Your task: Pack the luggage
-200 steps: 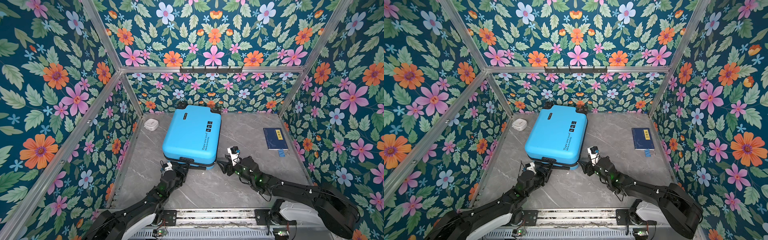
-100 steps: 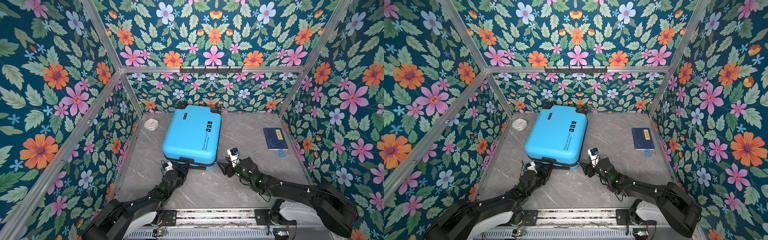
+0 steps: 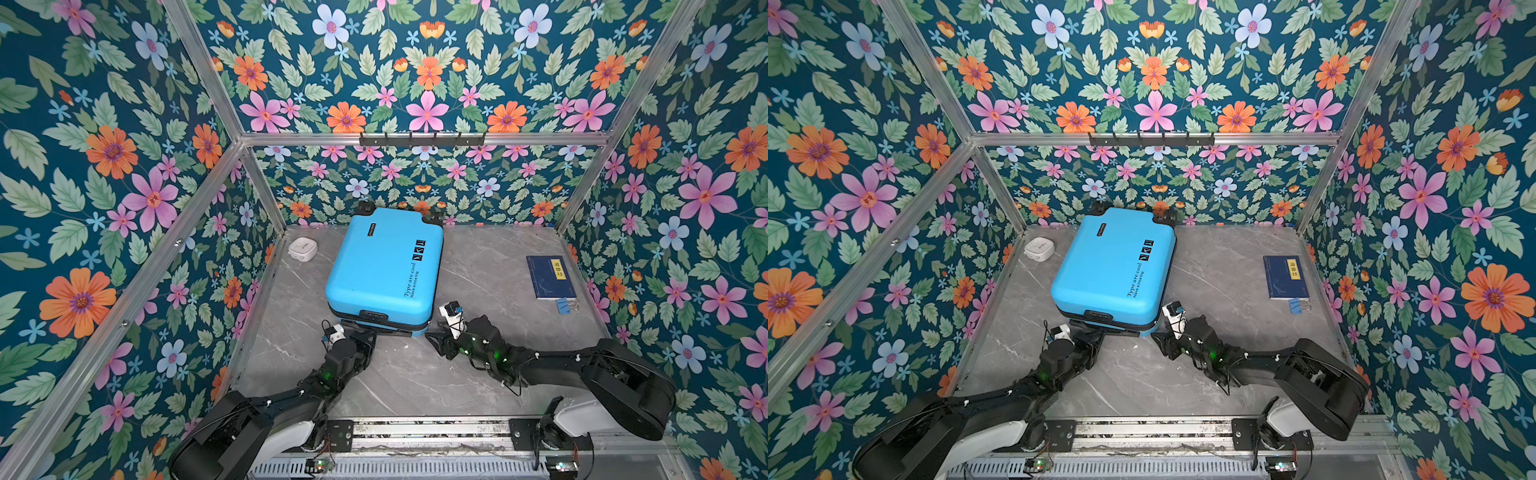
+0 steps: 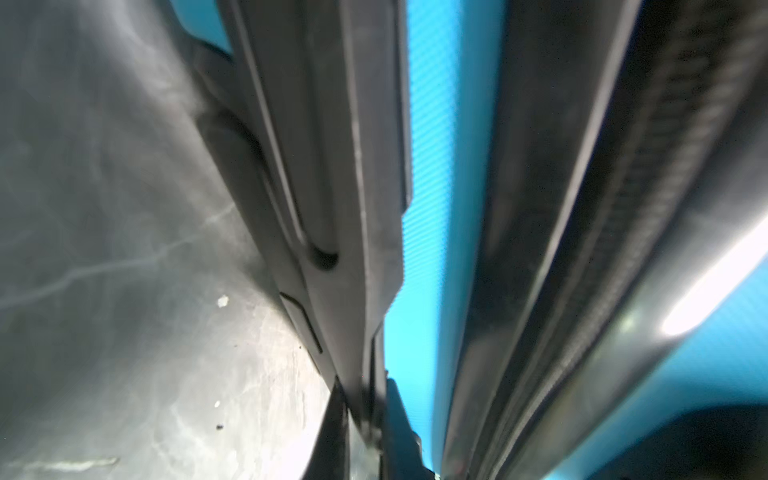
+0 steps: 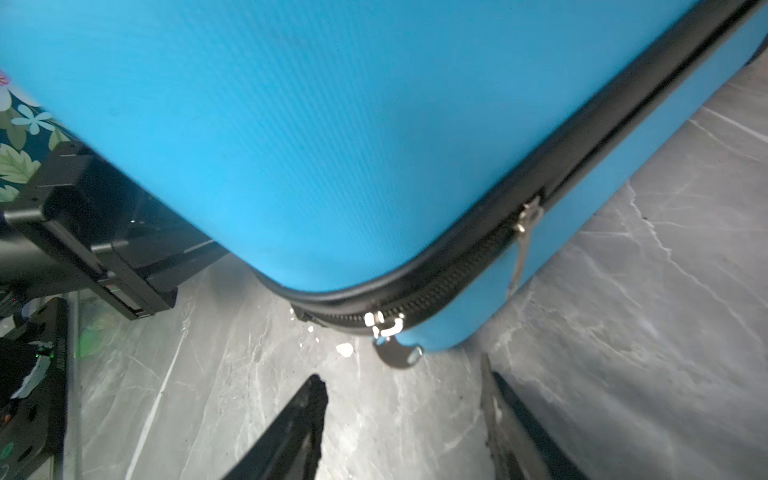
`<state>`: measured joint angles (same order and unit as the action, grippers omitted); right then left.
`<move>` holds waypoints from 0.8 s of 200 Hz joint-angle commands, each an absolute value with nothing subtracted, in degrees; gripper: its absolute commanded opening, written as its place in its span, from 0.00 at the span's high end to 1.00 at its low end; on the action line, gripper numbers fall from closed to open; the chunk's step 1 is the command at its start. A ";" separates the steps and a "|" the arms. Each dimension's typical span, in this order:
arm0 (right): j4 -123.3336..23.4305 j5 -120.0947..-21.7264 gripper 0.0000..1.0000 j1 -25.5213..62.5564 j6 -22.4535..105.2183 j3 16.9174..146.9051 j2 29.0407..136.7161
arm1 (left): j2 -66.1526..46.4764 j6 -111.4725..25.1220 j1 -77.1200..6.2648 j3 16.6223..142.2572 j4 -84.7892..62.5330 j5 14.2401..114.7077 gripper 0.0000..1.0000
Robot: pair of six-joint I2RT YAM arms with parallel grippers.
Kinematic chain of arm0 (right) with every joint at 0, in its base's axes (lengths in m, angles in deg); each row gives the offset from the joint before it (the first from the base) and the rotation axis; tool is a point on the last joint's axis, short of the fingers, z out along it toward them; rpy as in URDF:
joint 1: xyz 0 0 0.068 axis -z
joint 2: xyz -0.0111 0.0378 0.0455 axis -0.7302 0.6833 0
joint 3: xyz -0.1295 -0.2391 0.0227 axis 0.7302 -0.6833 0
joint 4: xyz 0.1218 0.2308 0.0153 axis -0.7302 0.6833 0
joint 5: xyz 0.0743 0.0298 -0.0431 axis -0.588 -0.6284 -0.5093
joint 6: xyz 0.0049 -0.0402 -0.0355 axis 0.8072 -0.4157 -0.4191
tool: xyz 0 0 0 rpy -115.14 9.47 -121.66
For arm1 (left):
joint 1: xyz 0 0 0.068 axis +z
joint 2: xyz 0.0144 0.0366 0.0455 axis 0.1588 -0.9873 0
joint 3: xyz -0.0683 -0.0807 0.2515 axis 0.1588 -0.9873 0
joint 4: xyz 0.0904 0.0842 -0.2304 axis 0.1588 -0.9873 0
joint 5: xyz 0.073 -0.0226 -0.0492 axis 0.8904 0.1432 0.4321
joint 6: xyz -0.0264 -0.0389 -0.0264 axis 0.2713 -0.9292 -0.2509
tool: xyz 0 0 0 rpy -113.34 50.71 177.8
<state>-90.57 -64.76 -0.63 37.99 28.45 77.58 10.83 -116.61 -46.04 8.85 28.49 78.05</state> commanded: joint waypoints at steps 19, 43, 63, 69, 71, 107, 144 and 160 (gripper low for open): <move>-97.17 -62.50 0.40 -1.08 36.82 30.53 80.44 | 11.00 -112.09 -46.12 9.58 31.95 77.89 1.00; -99.04 -60.46 0.47 -1.07 36.60 30.59 81.51 | 11.12 -112.09 -46.14 9.55 31.89 77.71 1.00; -99.03 -60.63 0.56 -1.02 36.44 30.72 82.08 | 11.47 -112.14 -46.14 9.55 31.43 77.65 1.00; -99.19 -60.76 0.58 -1.07 36.52 30.64 82.17 | 11.57 -112.17 -46.14 9.55 31.35 77.64 1.00; -99.20 -60.81 0.59 -1.06 36.54 30.66 82.24 | 11.64 -112.17 -46.10 9.55 31.33 77.65 1.00; -99.23 -60.82 0.71 -1.07 36.47 29.90 82.35 | 12.18 -112.35 -46.14 9.55 30.73 77.67 1.00; -98.54 -59.69 0.81 -1.00 36.22 30.31 82.43 | 12.71 -112.51 -46.14 9.47 30.33 77.62 1.00; -98.29 -59.20 0.87 -1.02 36.18 30.66 82.68 | 13.20 -112.53 -46.14 9.46 29.93 77.62 1.00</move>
